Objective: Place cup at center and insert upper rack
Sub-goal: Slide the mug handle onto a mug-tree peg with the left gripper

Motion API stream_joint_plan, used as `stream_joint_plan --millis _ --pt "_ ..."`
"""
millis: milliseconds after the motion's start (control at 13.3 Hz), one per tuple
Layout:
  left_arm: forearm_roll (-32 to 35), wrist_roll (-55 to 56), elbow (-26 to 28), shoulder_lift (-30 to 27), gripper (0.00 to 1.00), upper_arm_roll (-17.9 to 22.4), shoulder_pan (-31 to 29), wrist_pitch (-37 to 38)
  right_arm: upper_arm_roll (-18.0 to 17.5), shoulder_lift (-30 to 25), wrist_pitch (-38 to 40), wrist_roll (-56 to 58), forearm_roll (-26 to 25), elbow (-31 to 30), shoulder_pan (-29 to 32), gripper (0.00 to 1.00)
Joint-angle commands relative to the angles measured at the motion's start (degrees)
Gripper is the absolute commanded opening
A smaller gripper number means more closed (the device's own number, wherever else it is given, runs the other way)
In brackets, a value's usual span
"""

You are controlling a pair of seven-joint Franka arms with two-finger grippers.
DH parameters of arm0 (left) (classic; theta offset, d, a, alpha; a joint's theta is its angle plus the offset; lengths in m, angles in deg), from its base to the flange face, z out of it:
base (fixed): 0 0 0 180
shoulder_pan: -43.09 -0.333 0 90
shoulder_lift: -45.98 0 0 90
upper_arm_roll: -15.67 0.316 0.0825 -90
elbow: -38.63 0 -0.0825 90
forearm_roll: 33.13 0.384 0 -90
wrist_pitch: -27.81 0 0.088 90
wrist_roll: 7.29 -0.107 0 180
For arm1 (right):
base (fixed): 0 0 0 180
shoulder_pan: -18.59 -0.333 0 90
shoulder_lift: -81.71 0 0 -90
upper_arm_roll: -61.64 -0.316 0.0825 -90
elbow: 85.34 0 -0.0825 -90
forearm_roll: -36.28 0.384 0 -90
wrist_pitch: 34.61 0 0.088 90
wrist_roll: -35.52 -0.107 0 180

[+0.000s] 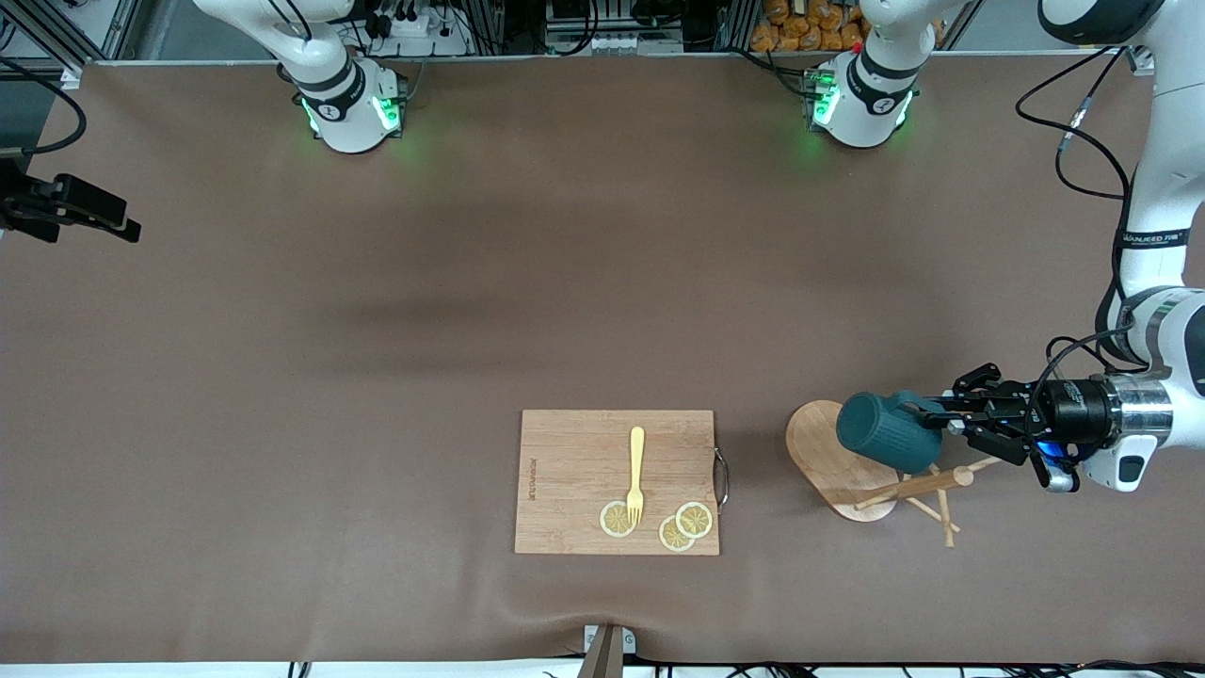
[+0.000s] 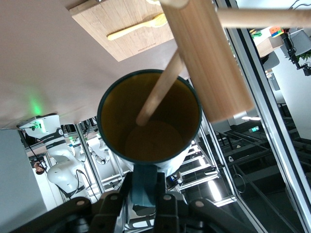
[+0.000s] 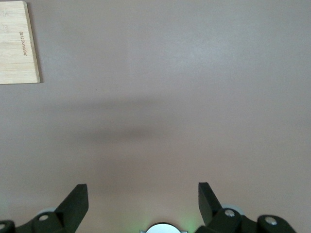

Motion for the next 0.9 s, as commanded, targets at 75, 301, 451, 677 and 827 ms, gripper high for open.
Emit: stream_joint_plan --millis 75,301,451,677,827 --pt "-1.4 -1.0 -0.8 1.6 0.0 -0.2 -1.6 1.1 -0.9 0.2 0.6 0.3 0.0 0.9 1.3 1.0" --pt "-1.8 -1.0 -0.8 1.6 0.0 -0.3 -2.0 1.0 -0.9 0.2 0.5 0.3 0.0 1.0 1.8 1.0" --pt "-2.9 -1.0 -0.8 2.2 0.0 -0.1 -1.9 0.9 -0.9 0.2 0.5 0.3 0.1 1.0 1.9 1.0" --pt "-2.9 -2.3 -0.8 2.8 0.0 0.0 -1.9 0.7 -0.9 0.2 0.5 0.3 0.1 1.0 1.9 1.0" --pt "-2.9 -2.9 -0.8 3.4 0.0 0.0 -1.9 0.7 -0.9 0.2 0.6 0.3 0.2 1.0 1.9 1.0"
